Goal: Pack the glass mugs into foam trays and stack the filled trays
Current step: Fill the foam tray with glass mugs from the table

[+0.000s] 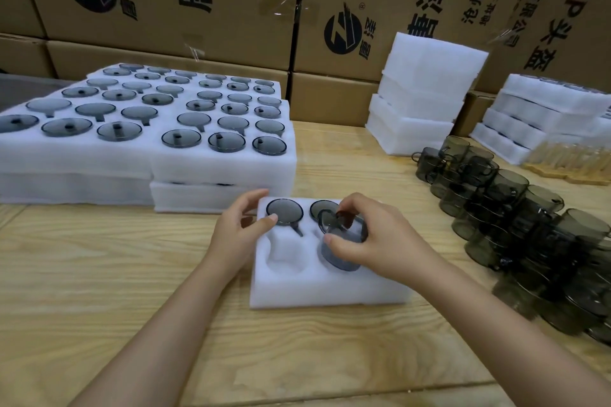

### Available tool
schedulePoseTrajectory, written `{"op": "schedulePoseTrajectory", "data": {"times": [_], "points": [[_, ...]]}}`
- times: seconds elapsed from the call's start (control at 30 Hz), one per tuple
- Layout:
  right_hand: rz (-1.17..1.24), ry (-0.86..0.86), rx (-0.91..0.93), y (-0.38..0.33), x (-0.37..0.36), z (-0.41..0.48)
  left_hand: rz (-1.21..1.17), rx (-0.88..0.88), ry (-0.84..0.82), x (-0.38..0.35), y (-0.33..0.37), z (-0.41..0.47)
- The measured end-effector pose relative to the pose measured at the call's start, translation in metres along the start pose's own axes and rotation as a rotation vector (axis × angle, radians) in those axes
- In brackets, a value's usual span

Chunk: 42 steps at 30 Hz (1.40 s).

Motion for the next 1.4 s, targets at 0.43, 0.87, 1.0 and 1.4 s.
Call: {"op": "schedulePoseTrajectory", "data": {"times": [0.43,0.87,1.0,1.4], "points": [[-0.514,0.018,0.187,-0.019,-0.032,-0.012,0.264,-0.234,-0.04,-0.002,0.031,-0.003],[-0.572,-0.386,0.157,0.0,-0.061,-0.018,1.037,-0.424,-0.909,-0.099,0.042,-0.044],[-0.674,-0.426,0.14,0.004,-0.068,-0.015,1.135,-0.415,-0.9,-0.098,0.04,-0.047],[-0.315,0.162,0.125,0.003,-0.013,-0.037,0.758,-0.888,-0.261,-0.063,0.1,-0.061]]}}
Point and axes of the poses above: each hand's wrist, its own z-axis towards the middle knuckle, its own x-axis out of the back of the hand, y = z × x, the point moved 9 cm from there along z, towards the middle knuckle, and after that the axes turned 11 degrees about -x, right-handed, at the moved point
